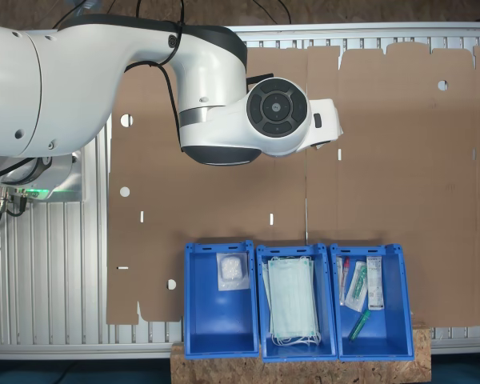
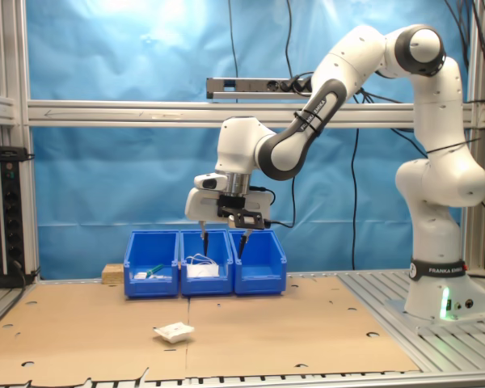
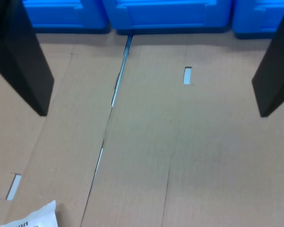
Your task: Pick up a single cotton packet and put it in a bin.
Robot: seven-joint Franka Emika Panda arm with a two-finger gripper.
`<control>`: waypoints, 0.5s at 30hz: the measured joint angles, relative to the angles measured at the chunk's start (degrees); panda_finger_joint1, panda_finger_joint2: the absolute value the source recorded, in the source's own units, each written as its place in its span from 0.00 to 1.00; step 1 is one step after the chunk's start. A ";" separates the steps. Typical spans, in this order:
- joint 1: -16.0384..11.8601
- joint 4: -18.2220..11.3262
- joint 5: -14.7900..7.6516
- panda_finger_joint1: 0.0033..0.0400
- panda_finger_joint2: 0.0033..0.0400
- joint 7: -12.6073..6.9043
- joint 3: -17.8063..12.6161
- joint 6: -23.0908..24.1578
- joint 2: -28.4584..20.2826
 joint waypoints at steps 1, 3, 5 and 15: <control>0.00 0.00 0.00 1.00 1.00 0.00 0.00 0.00 0.00; 0.00 0.00 0.00 1.00 1.00 0.00 0.00 0.00 0.00; 0.00 0.00 0.00 1.00 1.00 0.00 0.00 0.00 0.00; 0.03 1.08 0.00 1.00 1.00 0.00 0.01 -0.38 0.39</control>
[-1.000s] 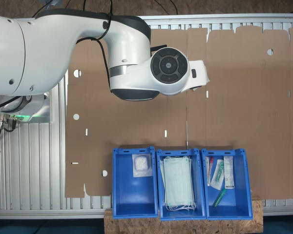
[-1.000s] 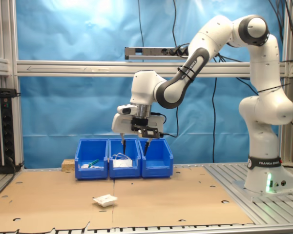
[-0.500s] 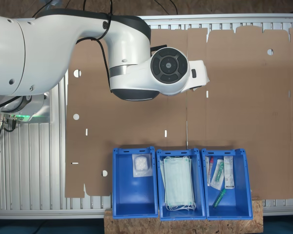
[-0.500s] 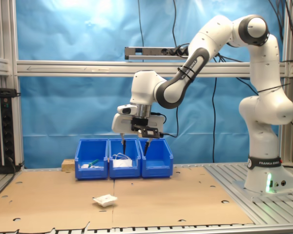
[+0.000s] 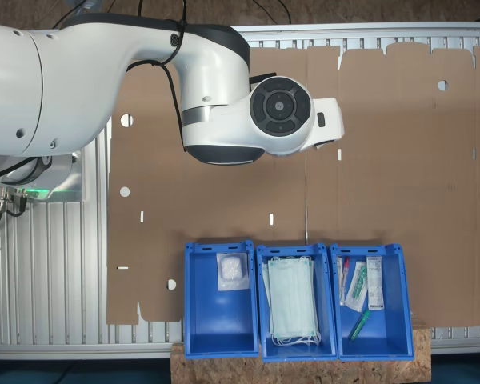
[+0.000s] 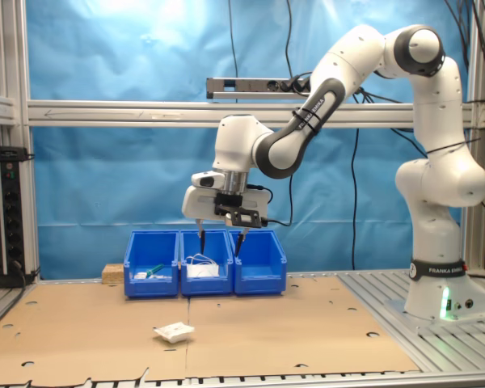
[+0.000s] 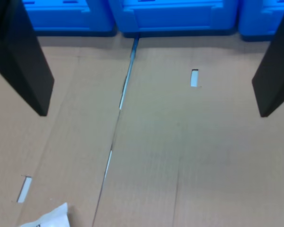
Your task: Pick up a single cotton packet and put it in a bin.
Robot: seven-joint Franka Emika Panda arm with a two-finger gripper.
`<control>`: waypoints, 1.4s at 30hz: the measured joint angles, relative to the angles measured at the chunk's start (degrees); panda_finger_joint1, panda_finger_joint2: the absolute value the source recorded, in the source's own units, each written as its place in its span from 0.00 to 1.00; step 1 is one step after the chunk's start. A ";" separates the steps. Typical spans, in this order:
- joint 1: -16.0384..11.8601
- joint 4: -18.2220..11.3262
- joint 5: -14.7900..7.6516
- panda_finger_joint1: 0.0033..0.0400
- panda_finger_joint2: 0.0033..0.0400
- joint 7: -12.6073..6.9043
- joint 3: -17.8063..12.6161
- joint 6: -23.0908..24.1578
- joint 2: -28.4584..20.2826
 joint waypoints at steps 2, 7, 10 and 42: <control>0.02 0.80 0.00 1.00 1.00 0.00 0.01 -0.52 0.30; 0.04 4.65 0.00 1.00 1.00 0.00 0.03 -2.70 2.03; 0.07 7.14 0.00 1.00 1.00 -0.03 0.03 -3.65 3.50; 0.21 25.30 0.13 1.00 1.00 -13.72 0.64 -10.30 20.12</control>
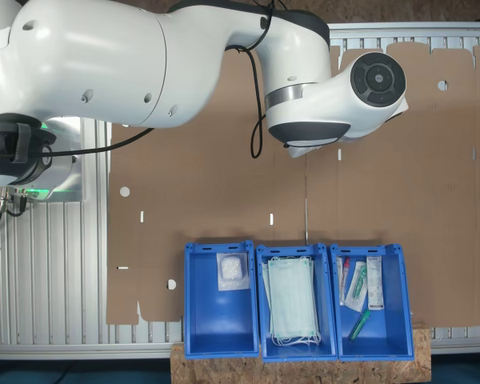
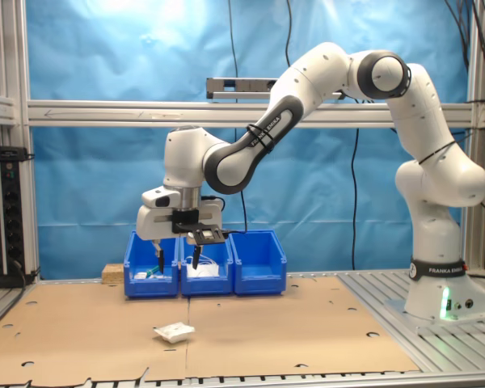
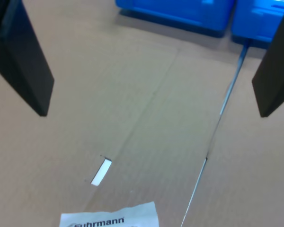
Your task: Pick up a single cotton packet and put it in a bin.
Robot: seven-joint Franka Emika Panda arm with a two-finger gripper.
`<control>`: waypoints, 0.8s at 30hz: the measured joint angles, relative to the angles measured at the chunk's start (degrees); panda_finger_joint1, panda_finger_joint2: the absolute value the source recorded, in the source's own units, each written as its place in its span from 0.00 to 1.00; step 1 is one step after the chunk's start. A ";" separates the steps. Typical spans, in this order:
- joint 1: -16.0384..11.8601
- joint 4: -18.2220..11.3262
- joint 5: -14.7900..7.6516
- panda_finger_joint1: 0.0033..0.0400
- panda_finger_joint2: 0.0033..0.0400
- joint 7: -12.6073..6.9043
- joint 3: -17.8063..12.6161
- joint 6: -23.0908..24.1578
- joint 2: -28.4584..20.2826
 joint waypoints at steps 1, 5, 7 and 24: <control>0.00 0.39 0.06 1.00 1.00 -0.54 0.04 -0.16 0.42; 0.00 1.93 0.37 1.00 1.00 -2.70 0.21 -0.65 2.12; 0.00 2.65 0.72 1.00 1.00 -3.70 0.32 -0.86 2.96; 0.01 6.29 4.26 1.00 1.00 -10.40 1.94 -1.91 9.89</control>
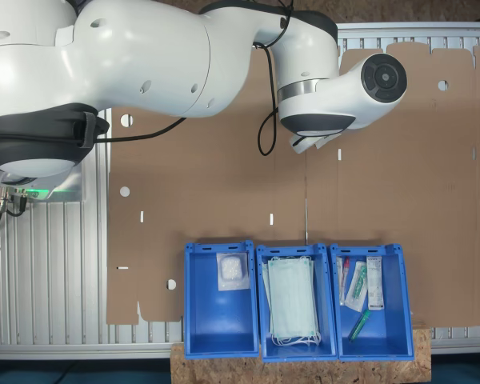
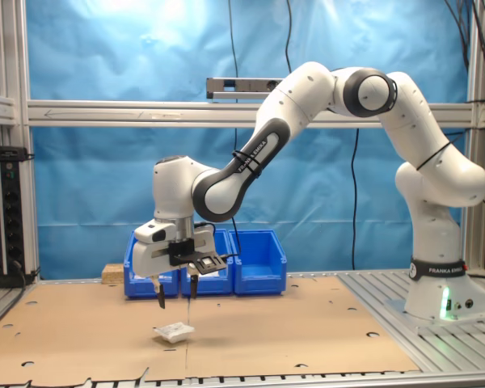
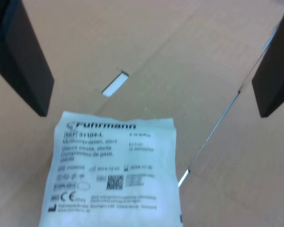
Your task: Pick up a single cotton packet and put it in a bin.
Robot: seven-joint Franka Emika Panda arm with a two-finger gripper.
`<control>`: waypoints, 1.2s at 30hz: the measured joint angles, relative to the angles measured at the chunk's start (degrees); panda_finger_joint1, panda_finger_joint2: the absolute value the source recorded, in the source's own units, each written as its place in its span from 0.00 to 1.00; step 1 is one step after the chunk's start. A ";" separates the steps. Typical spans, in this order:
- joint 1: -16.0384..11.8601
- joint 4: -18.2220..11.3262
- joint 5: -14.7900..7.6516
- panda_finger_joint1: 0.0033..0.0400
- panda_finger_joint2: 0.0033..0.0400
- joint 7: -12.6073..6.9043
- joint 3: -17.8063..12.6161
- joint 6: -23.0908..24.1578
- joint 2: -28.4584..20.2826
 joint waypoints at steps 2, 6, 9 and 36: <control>0.01 0.58 0.14 1.00 1.00 -0.57 0.15 -0.05 0.78; 0.01 1.46 0.30 1.00 1.00 -1.18 0.37 -0.11 1.83; 0.01 2.36 0.40 1.00 1.00 -1.83 0.60 -0.18 2.76; 0.02 6.74 0.58 1.00 1.00 -5.25 1.49 -0.25 8.95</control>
